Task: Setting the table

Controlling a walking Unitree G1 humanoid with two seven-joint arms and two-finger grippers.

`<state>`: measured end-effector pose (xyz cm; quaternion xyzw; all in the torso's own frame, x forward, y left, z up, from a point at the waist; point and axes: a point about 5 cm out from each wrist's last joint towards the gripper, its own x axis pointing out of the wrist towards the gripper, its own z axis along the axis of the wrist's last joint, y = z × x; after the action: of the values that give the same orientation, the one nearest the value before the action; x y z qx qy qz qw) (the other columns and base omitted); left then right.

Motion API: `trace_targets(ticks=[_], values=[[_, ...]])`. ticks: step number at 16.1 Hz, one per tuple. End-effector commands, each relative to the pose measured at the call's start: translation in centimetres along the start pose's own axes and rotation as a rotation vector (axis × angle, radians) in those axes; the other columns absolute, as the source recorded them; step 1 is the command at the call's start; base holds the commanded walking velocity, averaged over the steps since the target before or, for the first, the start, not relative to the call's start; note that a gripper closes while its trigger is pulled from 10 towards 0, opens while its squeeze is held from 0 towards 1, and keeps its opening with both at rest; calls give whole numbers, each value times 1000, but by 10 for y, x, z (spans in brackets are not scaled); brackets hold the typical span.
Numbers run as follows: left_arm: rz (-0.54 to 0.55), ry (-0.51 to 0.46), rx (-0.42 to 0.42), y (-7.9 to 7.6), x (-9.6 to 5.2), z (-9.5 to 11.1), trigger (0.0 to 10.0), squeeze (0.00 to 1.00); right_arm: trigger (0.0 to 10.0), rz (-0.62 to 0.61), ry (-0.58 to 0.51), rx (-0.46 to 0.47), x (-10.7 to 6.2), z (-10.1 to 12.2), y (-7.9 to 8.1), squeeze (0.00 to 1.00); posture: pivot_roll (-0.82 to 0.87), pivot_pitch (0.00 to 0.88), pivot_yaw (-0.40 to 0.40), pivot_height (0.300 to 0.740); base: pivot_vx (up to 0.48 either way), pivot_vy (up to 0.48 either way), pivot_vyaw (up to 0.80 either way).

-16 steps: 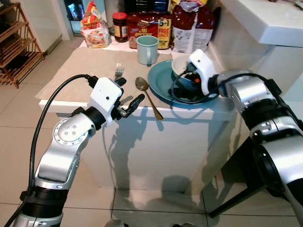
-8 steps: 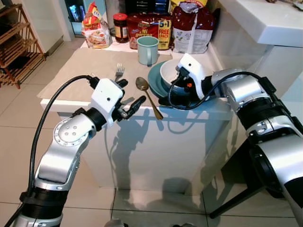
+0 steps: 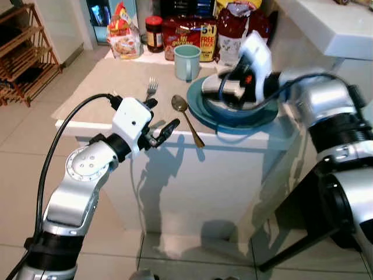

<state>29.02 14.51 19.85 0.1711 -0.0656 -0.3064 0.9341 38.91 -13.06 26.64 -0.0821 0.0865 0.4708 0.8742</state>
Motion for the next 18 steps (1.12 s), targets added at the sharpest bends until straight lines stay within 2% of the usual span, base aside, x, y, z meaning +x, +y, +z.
trace_targets(ticks=[1,2,3,4,5,6,8,12,15,16,18], values=[[-19,-10,4,-3,0,3,10000,0,10000,-146,-109,81,-10,3,-10,1000,146,0,-27,740,0,0,0],[-21,-11,1,-4,1,3,10000,0,10000,-333,-176,138,-15,5,-22,1000,142,0,-27,740,0,0,0],[-23,-12,1,-5,1,3,10000,0,10000,-423,-187,142,-18,4,-27,1000,142,0,-27,740,0,0,0],[-28,-13,-1,-7,1,3,10000,0,10000,-598,-145,161,-23,-5,-33,941,137,0,-25,740,0,0,0],[-32,-14,-3,-8,2,3,10000,0,10000,-719,-107,196,-25,-17,-34,424,137,0,-25,740,0,0,0],[-35,-14,-3,-8,3,3,10000,0,10000,-801,-83,234,-25,-27,-34,0,137,0,-25,740,0,0,0],[-38,-14,-3,-9,3,3,10000,0,10000,-890,-53,375,-24,-45,-33,0,135,0,-24,740,0,0,0],[-38,-12,1,-9,2,2,10000,0,10000,-979,-65,518,-29,-57,-37,0,137,0,-31,740,0,0,0],[-42,-9,4,-10,2,2,10000,0,10000,-900,-32,670,-22,-65,-30,0,137,0,-31,740,0,0,0],[-43,-9,4,-10,2,2,10000,0,10000,-884,-27,691,-21,-66,-28,0,138,0,-30,740,0,0,0],[-72,-16,-3,-12,1,4,10000,0,10000,-801,-19,878,-15,-75,-22,0,141,0,-31,740,0,0,0]])
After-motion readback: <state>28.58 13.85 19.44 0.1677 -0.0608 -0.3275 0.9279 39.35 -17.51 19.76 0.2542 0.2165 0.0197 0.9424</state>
